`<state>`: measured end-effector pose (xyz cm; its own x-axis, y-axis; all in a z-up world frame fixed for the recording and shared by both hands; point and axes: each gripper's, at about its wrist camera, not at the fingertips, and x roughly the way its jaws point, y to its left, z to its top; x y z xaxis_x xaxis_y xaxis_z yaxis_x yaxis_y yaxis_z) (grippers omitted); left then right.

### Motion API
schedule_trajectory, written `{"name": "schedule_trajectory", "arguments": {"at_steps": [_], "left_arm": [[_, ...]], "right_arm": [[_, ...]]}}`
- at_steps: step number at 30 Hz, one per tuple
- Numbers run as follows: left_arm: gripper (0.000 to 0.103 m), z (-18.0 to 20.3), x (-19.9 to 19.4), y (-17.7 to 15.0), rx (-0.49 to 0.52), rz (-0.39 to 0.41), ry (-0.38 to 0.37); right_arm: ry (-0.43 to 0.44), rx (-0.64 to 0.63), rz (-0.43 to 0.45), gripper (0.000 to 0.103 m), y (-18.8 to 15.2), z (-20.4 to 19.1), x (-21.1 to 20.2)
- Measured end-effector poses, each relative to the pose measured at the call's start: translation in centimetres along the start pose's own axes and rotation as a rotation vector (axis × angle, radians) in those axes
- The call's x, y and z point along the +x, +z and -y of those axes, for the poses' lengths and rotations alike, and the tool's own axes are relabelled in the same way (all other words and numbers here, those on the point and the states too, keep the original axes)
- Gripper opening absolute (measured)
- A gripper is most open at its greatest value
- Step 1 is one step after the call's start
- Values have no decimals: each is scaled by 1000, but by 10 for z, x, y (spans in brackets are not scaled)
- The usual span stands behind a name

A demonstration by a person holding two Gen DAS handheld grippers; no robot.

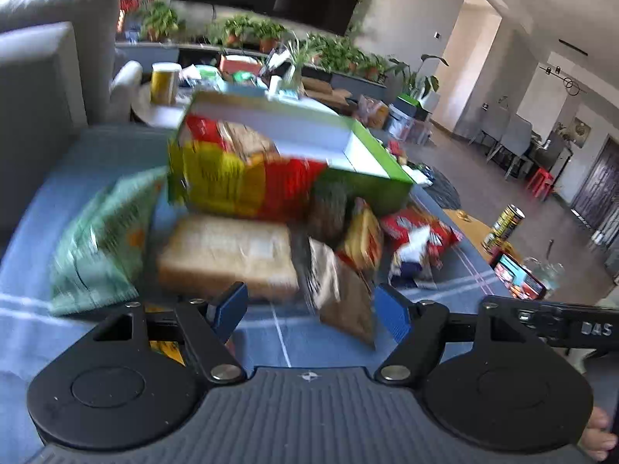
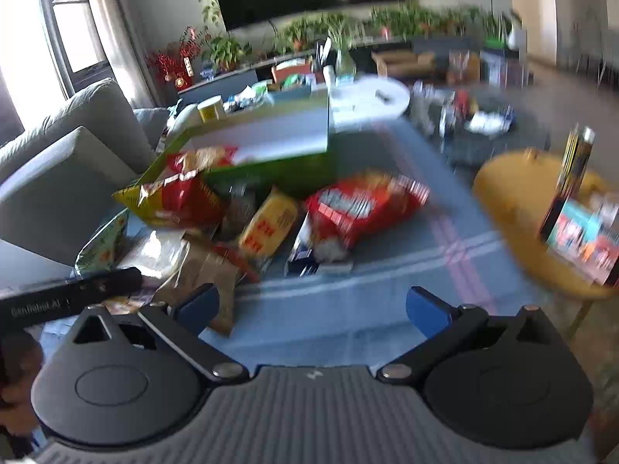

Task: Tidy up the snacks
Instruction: 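Reach the right gripper to the packaged bread slice and grasp it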

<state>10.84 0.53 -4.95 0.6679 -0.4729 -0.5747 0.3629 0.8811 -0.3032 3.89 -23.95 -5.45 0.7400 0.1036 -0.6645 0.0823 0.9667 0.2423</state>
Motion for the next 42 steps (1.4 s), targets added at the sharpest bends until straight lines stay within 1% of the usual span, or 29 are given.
{"name": "schedule_trajectory", "arguments": {"at_steps": [4, 7, 9, 12, 15, 19, 21, 22, 24, 27, 30, 34, 36, 38, 40, 41, 42], "left_arm": [[70, 12, 8, -9, 66, -5, 27], [69, 16, 10, -13, 110, 2, 34], [69, 13, 8, -14, 112, 12, 39], [70, 1, 8, -9, 76, 17, 56], [70, -20, 8, 1, -6, 26, 100], [69, -48, 15, 13, -116, -8, 152], [67, -59, 23, 16, -152, -27, 146], [67, -63, 27, 18, -164, -42, 141], [67, -69, 35, 19, -195, -63, 149], [67, -77, 40, 20, -239, -59, 166], [67, -82, 43, 24, -287, -55, 180], [67, -89, 47, 28, -362, -46, 199], [68, -89, 49, 30, -362, -43, 225], [68, -89, 47, 30, -386, -40, 231], [68, -93, 42, 30, -419, -33, 221], [67, -95, 36, 31, -435, -20, 203], [68, -95, 29, 31, -447, 1, 175]], "right_arm": [[74, 93, -39, 103, 0, 2, 14], [84, 145, -49, 103, 4, 3, 20], [97, 170, -52, 103, 10, 2, 23], [160, 219, -81, 103, 23, -3, 34], [245, 266, -140, 103, 41, -13, 47], [334, 265, -213, 103, 61, -40, 66], [355, 267, -269, 103, 65, -54, 81], [359, 271, -298, 102, 65, -59, 89], [350, 289, -324, 93, 64, -66, 102], [309, 286, -336, 92, 61, -71, 114], [300, 281, -341, 92, 60, -72, 119], [275, 281, -382, 92, 50, -74, 127], [280, 284, -367, 91, 47, -72, 125], [274, 293, -358, 90, 46, -68, 121], [257, 256, -342, 83, 43, -69, 116], [242, 229, -334, 77, 43, -70, 115], [238, 213, -329, 75, 43, -72, 114]]}}
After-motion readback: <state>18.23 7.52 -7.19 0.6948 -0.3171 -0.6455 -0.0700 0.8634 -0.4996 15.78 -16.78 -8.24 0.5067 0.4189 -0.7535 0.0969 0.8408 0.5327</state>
